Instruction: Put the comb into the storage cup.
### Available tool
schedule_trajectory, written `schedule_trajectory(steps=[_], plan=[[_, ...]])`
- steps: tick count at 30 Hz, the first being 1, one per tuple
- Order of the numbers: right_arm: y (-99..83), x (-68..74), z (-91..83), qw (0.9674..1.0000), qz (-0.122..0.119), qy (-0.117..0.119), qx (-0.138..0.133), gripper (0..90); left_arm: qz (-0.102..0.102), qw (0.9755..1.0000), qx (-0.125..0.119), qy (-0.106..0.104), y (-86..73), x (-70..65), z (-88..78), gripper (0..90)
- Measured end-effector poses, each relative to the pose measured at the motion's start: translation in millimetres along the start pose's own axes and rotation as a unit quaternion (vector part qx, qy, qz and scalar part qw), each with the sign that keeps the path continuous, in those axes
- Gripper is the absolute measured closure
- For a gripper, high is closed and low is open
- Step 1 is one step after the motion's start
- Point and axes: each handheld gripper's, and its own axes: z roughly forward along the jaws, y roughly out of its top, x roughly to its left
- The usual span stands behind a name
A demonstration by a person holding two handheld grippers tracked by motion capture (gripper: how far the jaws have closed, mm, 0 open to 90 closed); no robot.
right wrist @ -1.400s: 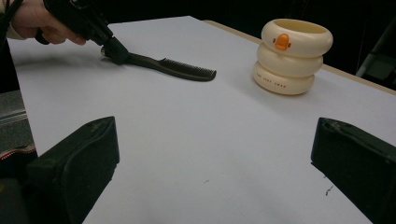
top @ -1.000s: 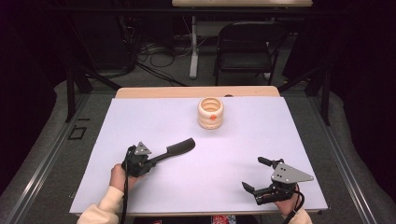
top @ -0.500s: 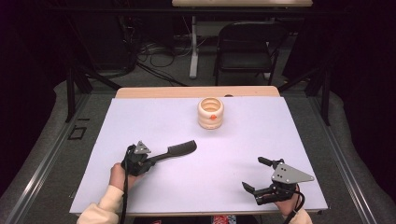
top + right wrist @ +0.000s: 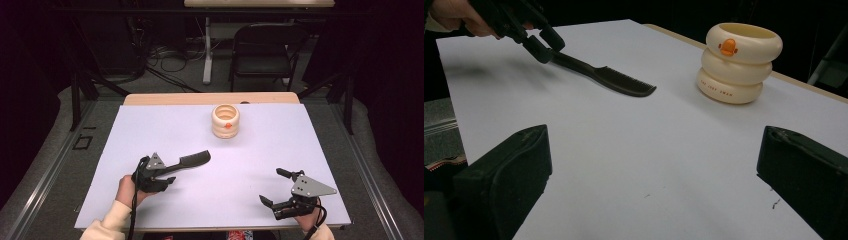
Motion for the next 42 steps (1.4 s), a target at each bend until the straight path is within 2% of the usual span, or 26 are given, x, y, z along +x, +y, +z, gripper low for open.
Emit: schedule_trajectory(steps=[1,3,4,5,7,10,11,12,16,22,23,29,32,33,34,37,42], plan=[[0.0,0.5,0.4,1.0,0.002,0.0,0.001,0.6,0.001,1.0,0.0,0.002,0.6,0.1,-0.7,41.0],[0.0,0.5,0.4,1.0,0.002,0.001,0.001,0.6,0.005,1.0,0.0,0.0,1.3,1.2,-2.1,38.6],[0.0,0.3,0.5,1.0,0.001,0.0,0.002,0.6,0.007,1.0,0.0,0.0,2.0,2.9,-3.5,30.6],[0.0,0.3,0.5,1.0,0.001,0.0,0.002,0.6,0.007,1.0,0.0,0.0,2.0,2.9,-3.5,28.5],[-0.1,0.2,0.4,1.0,0.001,-0.001,0.001,0.6,0.009,0.9999,-0.001,0.006,2.6,4.5,-5.2,25.4],[-0.1,0.6,0.5,1.0,0.002,-0.001,0.001,0.6,0.019,0.9994,-0.001,0.03,5.0,6.6,-8.8,17.9],[-0.1,0.5,0.4,1.0,0.001,-0.001,0.002,0.6,0.019,0.9994,-0.001,0.03,5.0,6.6,-8.8,17.1],[-0.3,0.7,0.5,1.0,0.003,-0.001,0.002,0.6,0.02,0.999,-0.003,0.04,6.4,8.6,-11.1,16.4],[-0.1,0.9,0.0,1.0,0.002,-0.002,0.002,0.6,0.023,0.9988,-0.006,0.043,8.3,11.1,-15.3,13.8],[-0.7,0.4,-0.4,1.0,0.003,-0.001,0.002,0.5,0.04,0.9983,0.006,0.042,12.7,17.4,-15.6,9.0],[-1.0,0.5,0.0,1.0,0.004,0.0,0.001,0.5,0.048,0.9979,0.013,0.041,14.6,19.1,-14.0,7.6],[-1.3,1.0,0.0,1.0,0.001,-0.001,0.002,0.5,0.06,0.9972,0.03,0.033,20.9,20.0,-8.3,1.4],[-1.4,0.9,-0.9,1.0,0.002,-0.002,0.003,0.5,0.075,0.9955,0.052,0.026,25.5,21.0,-4.1,0.0],[-1.4,0.8,-1.1,1.0,0.002,-0.003,0.003,0.6,0.085,0.9939,0.068,0.022,28.3,21.7,-1.4,0.0],[-1.3,0.8,-1.3,1.0,0.002,-0.003,0.003,0.6,0.088,0.9931,0.073,0.025,29.7,21.8,-0.1,0.0],[-1.4,0.7,-1.5,1.0,0.002,-0.002,0.002,0.6,0.092,0.9923,0.08,0.023,32.1,22.6,2.3,0.0],[-1.3,0.8,-1.2,1.0,0.002,-0.001,0.003,0.6,0.102,0.9893,0.102,0.022,38.1,24.7,8.4,0.0]])
